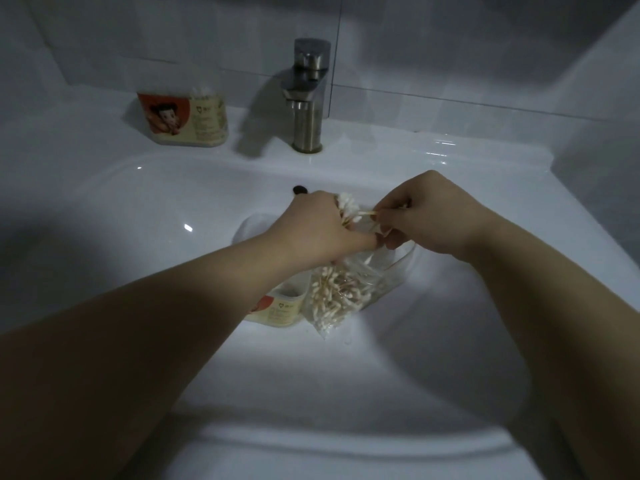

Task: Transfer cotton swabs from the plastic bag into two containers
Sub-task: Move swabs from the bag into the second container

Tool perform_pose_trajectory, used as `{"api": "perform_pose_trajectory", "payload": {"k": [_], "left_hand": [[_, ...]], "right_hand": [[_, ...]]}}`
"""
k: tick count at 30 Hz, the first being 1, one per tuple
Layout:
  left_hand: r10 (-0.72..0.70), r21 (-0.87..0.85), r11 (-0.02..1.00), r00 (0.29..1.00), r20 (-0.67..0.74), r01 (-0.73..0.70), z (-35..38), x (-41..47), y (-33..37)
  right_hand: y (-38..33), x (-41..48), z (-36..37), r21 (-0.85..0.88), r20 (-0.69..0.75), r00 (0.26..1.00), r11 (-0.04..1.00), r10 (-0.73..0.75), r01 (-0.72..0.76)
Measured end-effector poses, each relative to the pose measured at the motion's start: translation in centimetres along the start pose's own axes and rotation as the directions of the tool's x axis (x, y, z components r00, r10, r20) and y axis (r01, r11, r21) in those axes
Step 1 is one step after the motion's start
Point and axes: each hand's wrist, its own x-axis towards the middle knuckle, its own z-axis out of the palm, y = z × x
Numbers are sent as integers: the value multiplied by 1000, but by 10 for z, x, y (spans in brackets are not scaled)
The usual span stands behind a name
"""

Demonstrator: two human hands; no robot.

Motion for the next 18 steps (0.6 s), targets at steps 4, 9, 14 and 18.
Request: {"api": "perform_pose_trajectory", "payload": {"k": [4, 9, 14, 18], "left_hand": [[-3, -101, 995, 1000, -1, 3, 4, 3, -5], [-14, -108, 994, 1000, -1, 14, 3, 6, -9], [-9, 132, 991, 995, 96, -4, 0, 6, -8], [-48, 67, 997, 999, 19, 47, 4, 7, -6]], "right_hand": [[-3, -2, 2, -8, 25, 1000, 1000, 0, 0], [-1, 0, 4, 7, 26, 1000, 1000, 12, -12], [7, 4, 0, -61, -3, 999, 997, 48, -48], [9, 4, -2, 39, -7, 998, 997, 60, -60]]}}
